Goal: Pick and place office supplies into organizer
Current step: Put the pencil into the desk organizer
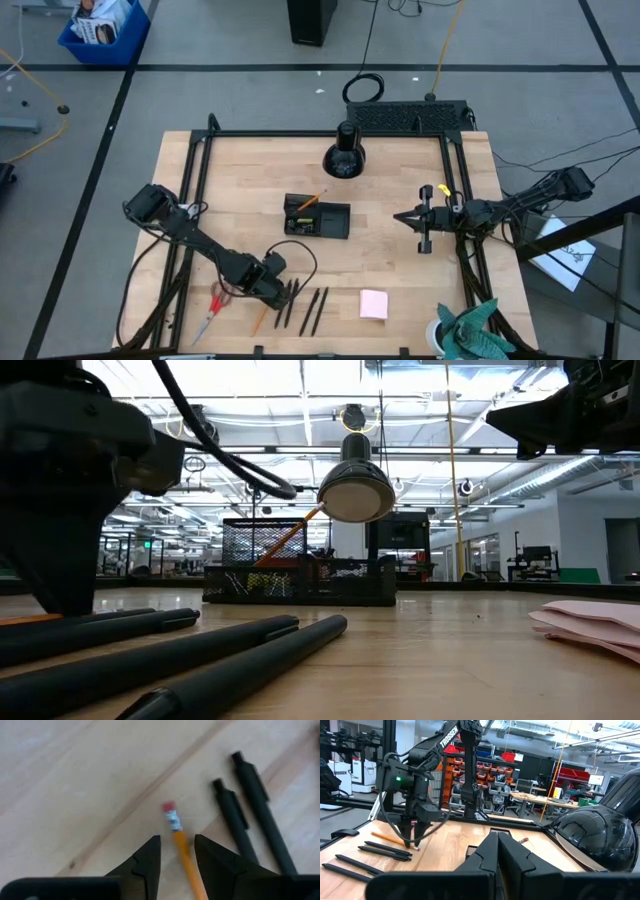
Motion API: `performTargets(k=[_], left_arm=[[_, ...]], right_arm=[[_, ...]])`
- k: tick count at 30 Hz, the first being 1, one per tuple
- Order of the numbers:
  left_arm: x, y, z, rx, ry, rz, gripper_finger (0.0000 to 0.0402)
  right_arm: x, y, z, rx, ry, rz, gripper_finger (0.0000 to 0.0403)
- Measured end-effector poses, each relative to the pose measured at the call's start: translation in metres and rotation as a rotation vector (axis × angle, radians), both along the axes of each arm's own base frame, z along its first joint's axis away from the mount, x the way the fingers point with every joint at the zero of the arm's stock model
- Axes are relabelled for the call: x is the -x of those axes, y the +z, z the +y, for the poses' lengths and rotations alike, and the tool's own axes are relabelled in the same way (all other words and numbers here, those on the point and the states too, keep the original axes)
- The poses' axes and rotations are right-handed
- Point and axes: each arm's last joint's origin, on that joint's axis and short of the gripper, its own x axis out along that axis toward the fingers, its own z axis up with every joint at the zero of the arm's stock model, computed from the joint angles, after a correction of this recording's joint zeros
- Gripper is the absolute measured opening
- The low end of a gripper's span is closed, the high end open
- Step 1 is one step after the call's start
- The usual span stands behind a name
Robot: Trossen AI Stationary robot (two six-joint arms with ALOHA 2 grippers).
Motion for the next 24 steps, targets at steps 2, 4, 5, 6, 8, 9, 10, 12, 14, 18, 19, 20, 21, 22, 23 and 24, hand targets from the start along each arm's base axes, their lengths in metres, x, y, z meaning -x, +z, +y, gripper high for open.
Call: performTargets(k=[2, 4, 5, 6, 8, 9, 10, 12, 14, 18, 19, 20, 21, 22, 23, 24], left_arm=[[-0.001, -0.007, -0.001, -0.012, -0.012, 0.017, 0.0127], [-0.002, -0.014, -0.001, -0.021, -0.017, 0.043, 0.0127], [-0.003, -0.017, -0.001, -0.025, -0.019, 0.05, 0.0127], [-0.002, -0.018, -0.002, -0.027, -0.022, 0.055, 0.0127], [-0.001, -0.021, -0.003, -0.033, -0.026, 0.065, 0.0127], [0.0, -0.021, -0.004, -0.035, -0.026, 0.069, 0.0127], [0.001, -0.021, -0.005, -0.04, -0.028, 0.072, 0.0127], [0.003, -0.022, -0.007, -0.049, -0.031, 0.072, 0.0127], [0.004, -0.022, -0.009, -0.053, -0.038, 0.073, 0.0127], [0.007, -0.023, -0.012, -0.077, -0.053, 0.066, 0.011], [0.008, -0.023, -0.012, -0.078, -0.054, 0.065, 0.0101], [0.008, -0.023, -0.012, -0.079, -0.055, 0.066, 0.0091], [0.008, -0.023, -0.012, -0.081, -0.055, 0.065, 0.008], [0.008, -0.023, -0.012, -0.079, -0.057, 0.063, 0.0068], [0.007, -0.023, -0.013, -0.078, -0.066, 0.059, 0.0057], [0.007, -0.023, -0.013, -0.079, -0.072, 0.058, 0.0045]], right_arm=[[0.0, 0.0, 0.0, 0.0, 0.0, -0.001, 0.0004], [0.0, 0.0, 0.0, 0.0, 0.0, -0.001, 0.0004], [0.0, 0.0, 0.0, 0.0, 0.0, -0.001, 0.0004], [0.0, 0.0, 0.0, 0.001, 0.0, 0.0, 0.0004], [0.0, 0.0, 0.0, 0.0, 0.0, 0.0, 0.0004], [0.0, 0.0, 0.0, 0.0, 0.0, -0.001, 0.0004], [0.0, 0.0, 0.0, 0.0, 0.0, -0.001, 0.0004], [0.0, 0.0, 0.0, 0.0, 0.0, -0.001, 0.0004], [0.0, 0.0, 0.0, 0.0, 0.0, 0.0, 0.0004], [0.0, 0.0, 0.0, 0.0, 0.0, 0.0, 0.0004], [0.0, 0.0, 0.0, 0.0, 0.0, -0.001, 0.0004], [0.0, 0.0, 0.0, 0.0, 0.0, 0.0, 0.0004], [0.0, 0.0, 0.0, 0.0, 0.0, 0.0, 0.0004], [0.0, 0.0, 0.0, 0.0, 0.0, 0.0, 0.0004], [0.0, 0.0, 0.0, 0.0, 0.0, 0.0, 0.0004], [0.0, 0.0, 0.0, 0.0, 0.0, 0.0, 0.0004]])
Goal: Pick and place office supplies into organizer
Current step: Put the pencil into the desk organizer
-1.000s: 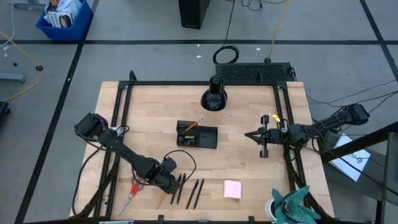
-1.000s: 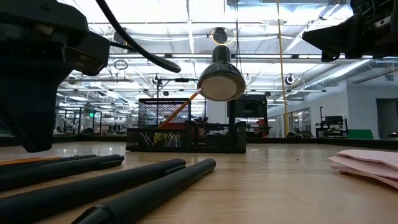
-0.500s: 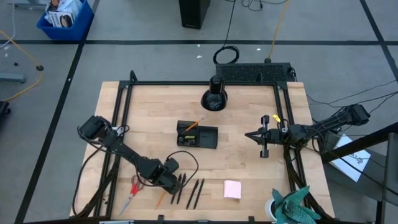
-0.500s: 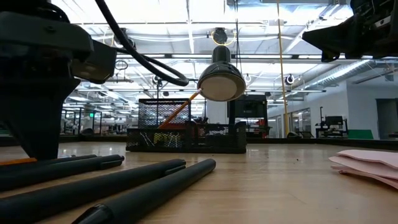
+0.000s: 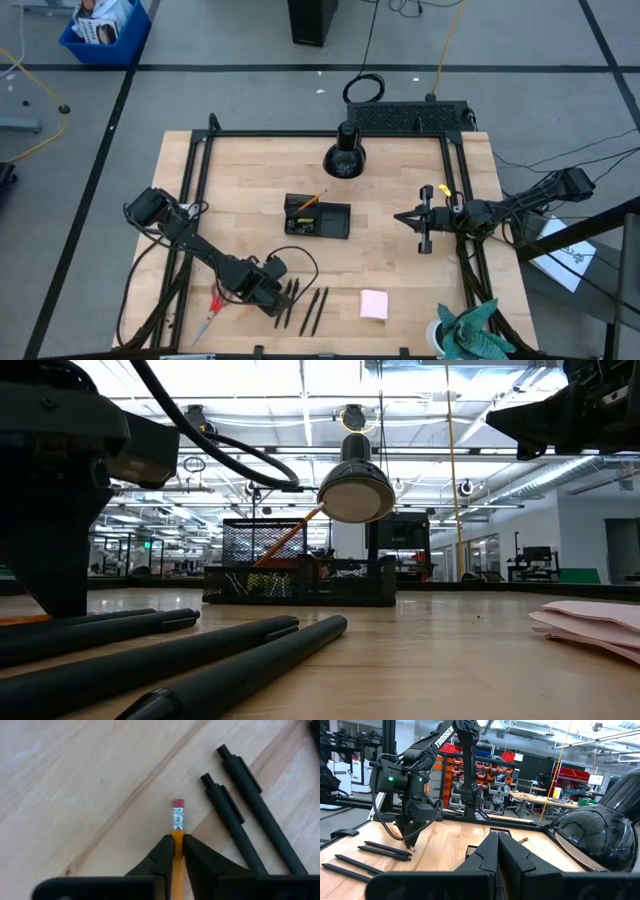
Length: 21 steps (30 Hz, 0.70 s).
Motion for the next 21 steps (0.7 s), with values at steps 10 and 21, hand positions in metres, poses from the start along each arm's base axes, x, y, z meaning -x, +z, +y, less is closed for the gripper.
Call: performTargets(k=[10, 21], left_arm=[[-0.002, 0.007, -0.003, -0.065, -0.122, -0.055, 0.0019], [-0.003, 0.058, 0.007, -0.227, -0.199, -0.3, 0.0017]], right_arm=[[0.0, 0.0, 0.0, 0.001, 0.0, 0.004, 0.0004], [0.0, -0.001, 0.0, 0.002, 0.0, 0.007, 0.0004]])
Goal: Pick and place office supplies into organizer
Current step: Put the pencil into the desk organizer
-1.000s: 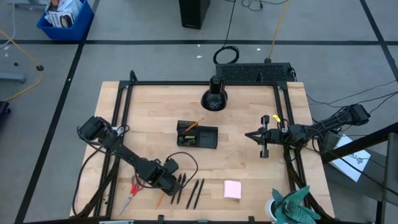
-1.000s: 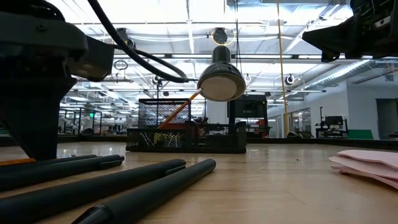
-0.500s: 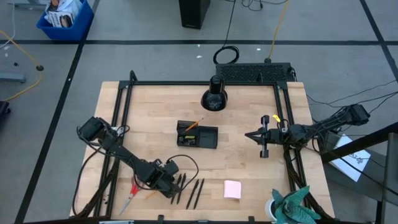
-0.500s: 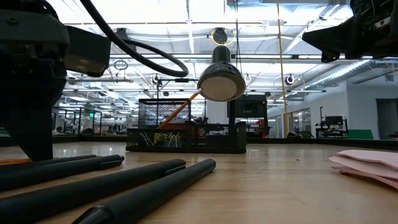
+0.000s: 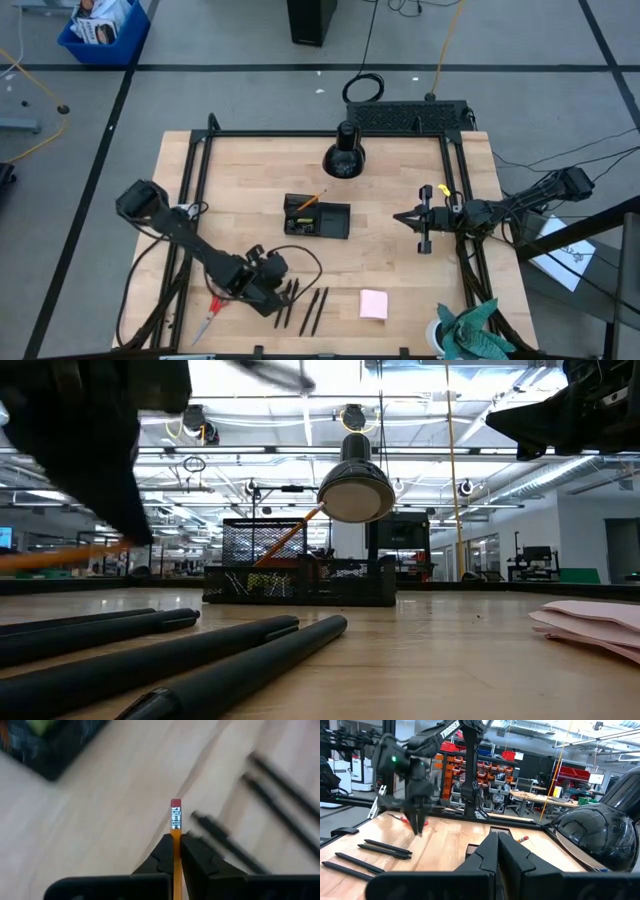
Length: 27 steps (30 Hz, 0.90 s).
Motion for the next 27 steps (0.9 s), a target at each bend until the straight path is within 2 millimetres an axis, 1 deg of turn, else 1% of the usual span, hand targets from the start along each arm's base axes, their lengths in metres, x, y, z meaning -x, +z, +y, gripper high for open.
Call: performTargets(k=[3, 7, 11, 13, 15, 17, 20, 23, 27], left_arm=[[-0.002, 0.017, 0.002, -0.064, -0.068, -0.095, 0.0013], [-0.007, 0.048, 0.006, -0.167, -0.173, -0.266, 0.0007], [-0.013, 0.087, 0.006, -0.271, -0.356, -0.483, 0.0018], [-0.012, 0.102, 0.006, -0.359, -0.459, -0.541, 0.0022], [-0.012, 0.114, 0.011, -0.444, -0.525, -0.576, 0.0023], [-0.009, 0.125, 0.02, -0.504, -0.544, -0.59, 0.002], [-0.007, 0.141, 0.039, -0.573, -0.528, -0.614, 0.0013], [-0.009, 0.151, 0.06, -0.606, -0.548, -0.621, 0.0011], [-0.014, 0.162, 0.092, -0.641, -0.567, -0.639, 0.002]], right_arm=[[0.0, 0.0, 0.0, 0.001, 0.0, 0.0, 0.0004], [0.0, 0.0, 0.0, 0.001, 0.0, 0.001, 0.0004], [0.0, 0.0, 0.0, -0.002, 0.0, 0.002, 0.0004], [0.0, 0.0, 0.0, -0.001, 0.0, 0.002, 0.0004], [0.0, 0.0, 0.0, 0.0, -0.001, 0.002, 0.0004], [0.0, 0.0, 0.0, 0.0, 0.0, 0.002, 0.0004], [0.0, 0.0, 0.0, 0.0, 0.0, 0.002, 0.0004], [0.0, 0.0, 0.0, 0.002, -0.001, 0.002, 0.0004], [0.0, 0.0, 0.0, 0.011, -0.002, 0.003, 0.0004]])
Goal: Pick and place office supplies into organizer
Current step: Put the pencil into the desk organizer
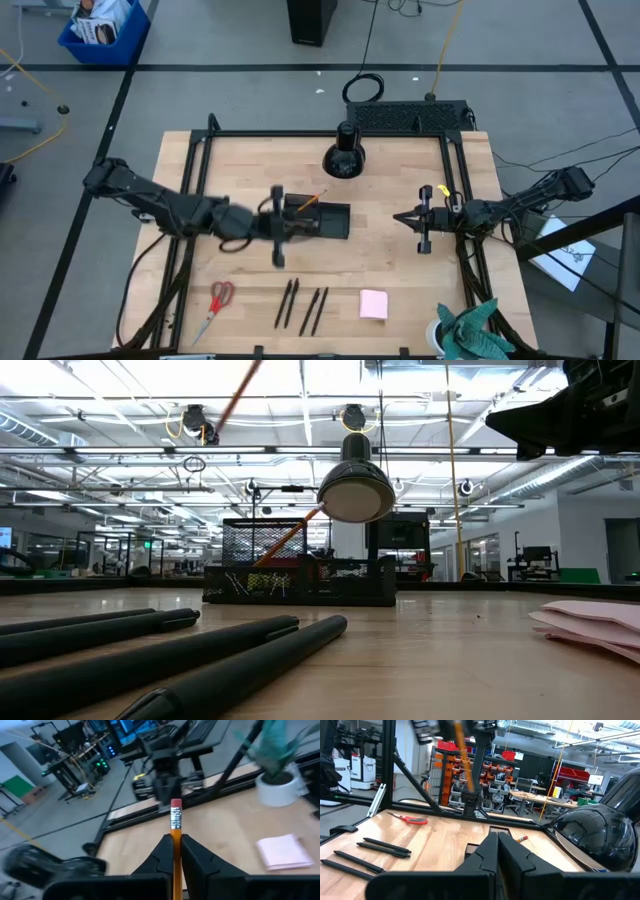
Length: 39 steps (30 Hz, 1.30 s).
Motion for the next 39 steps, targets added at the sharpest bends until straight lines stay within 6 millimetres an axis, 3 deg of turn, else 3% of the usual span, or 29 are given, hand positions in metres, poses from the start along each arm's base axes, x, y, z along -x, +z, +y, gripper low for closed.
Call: performTargets(k=[9, 15, 19, 25, 39], left_arm=[[-0.018, -0.002, 0.077, 0.058, -0.067, -0.005, 0.0025], [-0.014, -0.035, 0.115, 0.172, -0.212, -0.041, 0.0025], [-0.006, -0.057, 0.128, 0.195, -0.222, -0.084, 0.0025], [0.001, -0.072, 0.145, 0.246, -0.171, -0.07, 0.0026], [0.013, -0.098, 0.148, 0.311, -0.134, -0.137, 0.0026]], right_arm=[[0.0, 0.0, 0.0, 0.021, -0.002, 0.005, 0.0004], [0.0, -0.003, 0.0, 0.036, -0.004, 0.033, 0.0004], [-0.001, -0.006, 0.0, 0.046, -0.006, 0.063, 0.0004], [-0.001, -0.006, 0.0, 0.048, -0.006, 0.066, 0.0004], [0.0, -0.006, -0.001, 0.057, -0.057, 0.066, 0.0004]])
